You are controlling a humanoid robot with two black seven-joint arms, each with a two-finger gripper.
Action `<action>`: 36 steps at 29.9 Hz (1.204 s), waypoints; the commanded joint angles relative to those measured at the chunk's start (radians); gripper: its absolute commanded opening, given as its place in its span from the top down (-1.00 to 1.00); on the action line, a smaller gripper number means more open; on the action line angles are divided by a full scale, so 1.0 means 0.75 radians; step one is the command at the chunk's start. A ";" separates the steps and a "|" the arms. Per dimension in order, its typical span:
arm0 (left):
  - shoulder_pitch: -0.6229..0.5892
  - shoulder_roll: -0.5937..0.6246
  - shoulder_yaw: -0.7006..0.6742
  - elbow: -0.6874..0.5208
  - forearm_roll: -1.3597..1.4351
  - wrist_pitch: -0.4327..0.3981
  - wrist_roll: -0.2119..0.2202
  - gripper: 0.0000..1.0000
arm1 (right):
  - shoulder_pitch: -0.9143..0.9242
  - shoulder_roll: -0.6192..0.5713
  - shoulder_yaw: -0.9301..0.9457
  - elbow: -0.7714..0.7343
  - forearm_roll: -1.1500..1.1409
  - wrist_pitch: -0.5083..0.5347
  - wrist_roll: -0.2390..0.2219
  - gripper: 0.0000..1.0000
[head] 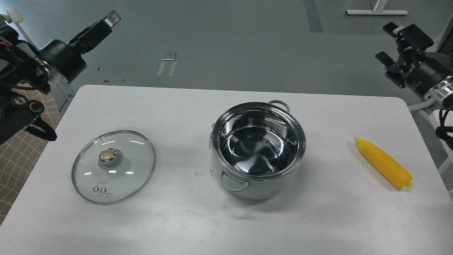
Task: Open pot and put corn in
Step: 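Release the lid and raise both grippers away from the table, then lower the right gripper to the yellow corn cob and grasp it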
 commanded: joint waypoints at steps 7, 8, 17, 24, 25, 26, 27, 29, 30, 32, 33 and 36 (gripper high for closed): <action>-0.117 -0.174 -0.048 0.013 -0.376 -0.129 0.000 -0.95 | 0.060 -0.401 -0.165 0.251 -0.766 -0.014 0.000 -1.00; -0.132 -0.194 -0.050 0.015 -0.451 -0.146 0.000 -0.95 | 0.054 -0.438 -0.175 0.278 -0.857 -0.029 0.000 -1.00; -0.144 -0.254 -0.050 0.013 -0.509 -0.150 0.000 -0.95 | -0.111 -0.633 -0.275 0.448 -1.206 -0.223 0.000 -1.00; -0.142 -0.252 -0.050 -0.002 -0.509 -0.152 0.000 -0.95 | -0.234 -0.598 -0.282 0.438 -1.220 -0.303 0.000 -1.00; -0.140 -0.252 -0.050 -0.004 -0.509 -0.150 0.000 -0.95 | -0.251 -0.563 -0.280 0.434 -1.220 -0.307 0.000 -1.00; -0.140 -0.252 -0.052 -0.004 -0.509 -0.152 0.000 -0.95 | -0.261 -0.547 -0.277 0.432 -1.220 -0.309 0.000 -1.00; -0.140 -0.252 -0.052 -0.004 -0.509 -0.152 0.000 -0.95 | -0.269 -0.534 -0.275 0.425 -1.220 -0.311 0.000 -1.00; -0.140 -0.252 -0.052 -0.004 -0.509 -0.152 0.000 -0.95 | -0.290 -0.496 -0.275 0.387 -1.228 -0.311 0.000 -1.00; -0.140 -0.252 -0.052 -0.004 -0.509 -0.152 0.000 -0.95 | -0.298 -0.465 -0.275 0.356 -1.239 -0.311 0.000 -1.00; -0.140 -0.252 -0.052 -0.004 -0.509 -0.152 0.000 -0.95 | -0.306 -0.428 -0.275 0.309 -1.263 -0.313 0.000 -1.00; -0.140 -0.250 -0.052 -0.004 -0.507 -0.152 0.000 -0.95 | -0.308 -0.416 -0.275 0.293 -1.271 -0.317 0.000 -1.00; -0.140 -0.250 -0.052 -0.004 -0.507 -0.152 0.000 -0.95 | -0.312 -0.334 -0.275 0.185 -1.320 -0.354 0.000 -1.00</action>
